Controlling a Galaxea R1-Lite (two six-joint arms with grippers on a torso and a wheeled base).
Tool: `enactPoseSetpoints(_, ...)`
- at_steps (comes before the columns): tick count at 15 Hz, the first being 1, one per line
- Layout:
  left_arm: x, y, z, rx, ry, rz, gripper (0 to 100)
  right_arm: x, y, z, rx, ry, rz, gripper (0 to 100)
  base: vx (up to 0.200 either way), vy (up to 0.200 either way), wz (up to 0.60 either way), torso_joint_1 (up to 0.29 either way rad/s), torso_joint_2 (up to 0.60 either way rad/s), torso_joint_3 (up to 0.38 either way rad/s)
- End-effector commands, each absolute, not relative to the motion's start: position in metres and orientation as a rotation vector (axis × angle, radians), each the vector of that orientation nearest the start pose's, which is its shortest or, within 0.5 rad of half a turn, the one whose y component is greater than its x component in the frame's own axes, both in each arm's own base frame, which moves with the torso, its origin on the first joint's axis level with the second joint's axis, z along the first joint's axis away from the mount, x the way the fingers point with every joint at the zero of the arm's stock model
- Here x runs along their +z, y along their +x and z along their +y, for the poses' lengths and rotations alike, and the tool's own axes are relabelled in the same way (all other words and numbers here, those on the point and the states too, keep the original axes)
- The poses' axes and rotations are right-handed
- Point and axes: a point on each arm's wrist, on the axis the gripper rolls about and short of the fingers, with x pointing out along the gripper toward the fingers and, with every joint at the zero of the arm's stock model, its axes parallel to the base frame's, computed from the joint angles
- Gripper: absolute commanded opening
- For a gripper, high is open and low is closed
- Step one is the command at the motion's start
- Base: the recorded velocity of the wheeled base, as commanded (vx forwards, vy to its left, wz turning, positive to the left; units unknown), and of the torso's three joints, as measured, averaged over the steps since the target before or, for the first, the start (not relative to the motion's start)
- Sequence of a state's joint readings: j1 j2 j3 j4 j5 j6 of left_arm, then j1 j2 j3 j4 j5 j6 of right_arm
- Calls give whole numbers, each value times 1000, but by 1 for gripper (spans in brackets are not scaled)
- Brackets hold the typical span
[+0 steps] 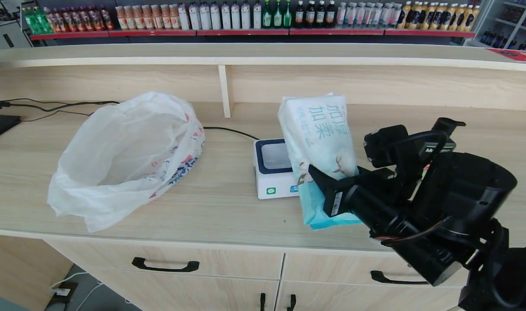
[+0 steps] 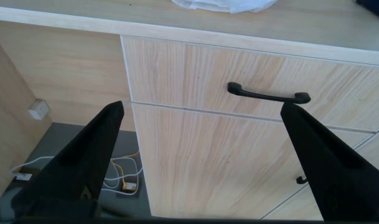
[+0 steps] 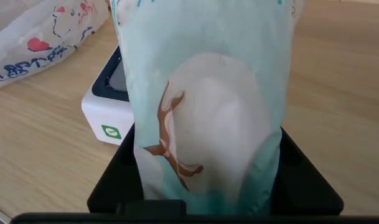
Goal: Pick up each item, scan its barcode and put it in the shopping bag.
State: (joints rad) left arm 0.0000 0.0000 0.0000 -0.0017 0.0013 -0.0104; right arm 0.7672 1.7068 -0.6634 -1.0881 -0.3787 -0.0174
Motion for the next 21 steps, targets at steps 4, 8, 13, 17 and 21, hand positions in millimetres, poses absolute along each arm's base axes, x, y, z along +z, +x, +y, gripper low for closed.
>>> enactPoseSetpoints(4,76,-23,0,2,-11,-2,100,220,215,198,388,49,-46,0,0,0,0,0,0,0)
enactPoseSetpoints(8,76,-23,0,2,-11,-2,100,227,194,216,480,84,21,0,0,0,0,0,0,0)
enactPoseSetpoints(13,76,-23,0,2,-11,-2,100,219,179,239,499,156,70,0,0,0,0,0,0,0)
enactPoseSetpoints(17,76,-23,0,2,-11,-2,100,212,182,243,490,180,98,0,0,0,0,0,0,0)
enactPoseSetpoints(21,76,-23,0,2,-11,-2,100,198,187,251,484,175,140,0,0,0,0,0,0,0)
